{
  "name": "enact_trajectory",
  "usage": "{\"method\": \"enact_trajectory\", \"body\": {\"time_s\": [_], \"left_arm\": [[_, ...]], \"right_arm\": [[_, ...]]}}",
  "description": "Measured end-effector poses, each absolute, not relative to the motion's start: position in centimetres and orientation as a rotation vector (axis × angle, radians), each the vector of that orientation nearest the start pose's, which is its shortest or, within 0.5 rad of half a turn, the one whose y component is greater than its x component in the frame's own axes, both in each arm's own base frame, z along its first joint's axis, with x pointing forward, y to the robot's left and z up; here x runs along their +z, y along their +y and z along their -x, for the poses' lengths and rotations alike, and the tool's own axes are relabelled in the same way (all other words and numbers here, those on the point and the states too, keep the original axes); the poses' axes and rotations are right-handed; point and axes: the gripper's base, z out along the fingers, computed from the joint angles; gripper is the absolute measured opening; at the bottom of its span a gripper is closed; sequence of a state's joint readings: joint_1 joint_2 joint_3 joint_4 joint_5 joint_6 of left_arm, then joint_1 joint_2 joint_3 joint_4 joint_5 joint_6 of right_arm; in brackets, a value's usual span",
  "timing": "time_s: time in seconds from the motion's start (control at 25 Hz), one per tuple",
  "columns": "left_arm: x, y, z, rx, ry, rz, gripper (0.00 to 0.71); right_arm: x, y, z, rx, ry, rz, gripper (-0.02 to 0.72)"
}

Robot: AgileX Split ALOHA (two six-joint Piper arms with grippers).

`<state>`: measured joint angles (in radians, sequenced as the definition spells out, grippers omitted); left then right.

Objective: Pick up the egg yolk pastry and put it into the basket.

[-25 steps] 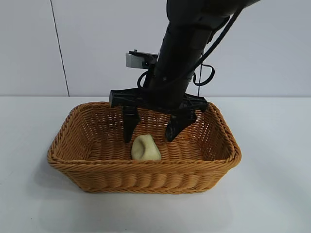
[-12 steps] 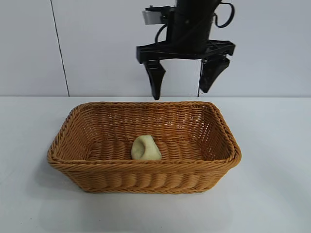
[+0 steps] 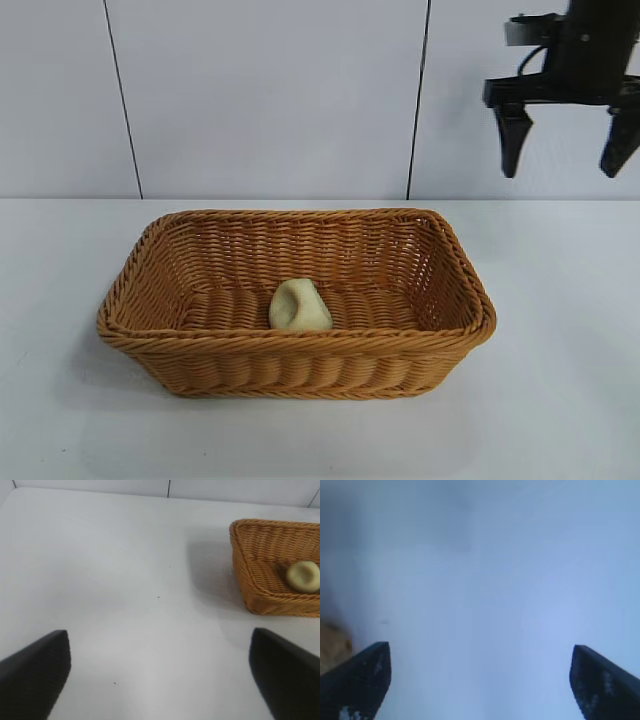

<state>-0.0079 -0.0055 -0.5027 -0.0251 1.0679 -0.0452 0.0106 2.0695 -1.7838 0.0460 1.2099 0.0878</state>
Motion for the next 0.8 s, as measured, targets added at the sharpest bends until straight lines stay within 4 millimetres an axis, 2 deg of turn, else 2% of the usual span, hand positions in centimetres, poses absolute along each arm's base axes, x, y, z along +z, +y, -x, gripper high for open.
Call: {"method": "enact_trajectory", "body": {"time_s": [0.16,0.36,0.6,0.8], "left_arm": [[27.7,-0.2,0.6,-0.063,2.043,0.037,0.695],[27.7,-0.2,0.6,-0.063,2.042,0.037,0.695],[27.7,-0.2,0.6,-0.063,2.042,0.037,0.695],[27.7,-0.2,0.6,-0.063,2.042,0.037,0.695]], "right_arm": [[24.1,2.0,-41.5,0.087,2.998,-0.07,0.695],[25.4,2.5,-37.2,0.107,3.029,-0.028,0.695],[27.6,2.1,-30.1,0.107,3.025,-0.024,0.695],[28.1,1.7,-22.6,0.107,3.009,-0.012,0.695]]}}
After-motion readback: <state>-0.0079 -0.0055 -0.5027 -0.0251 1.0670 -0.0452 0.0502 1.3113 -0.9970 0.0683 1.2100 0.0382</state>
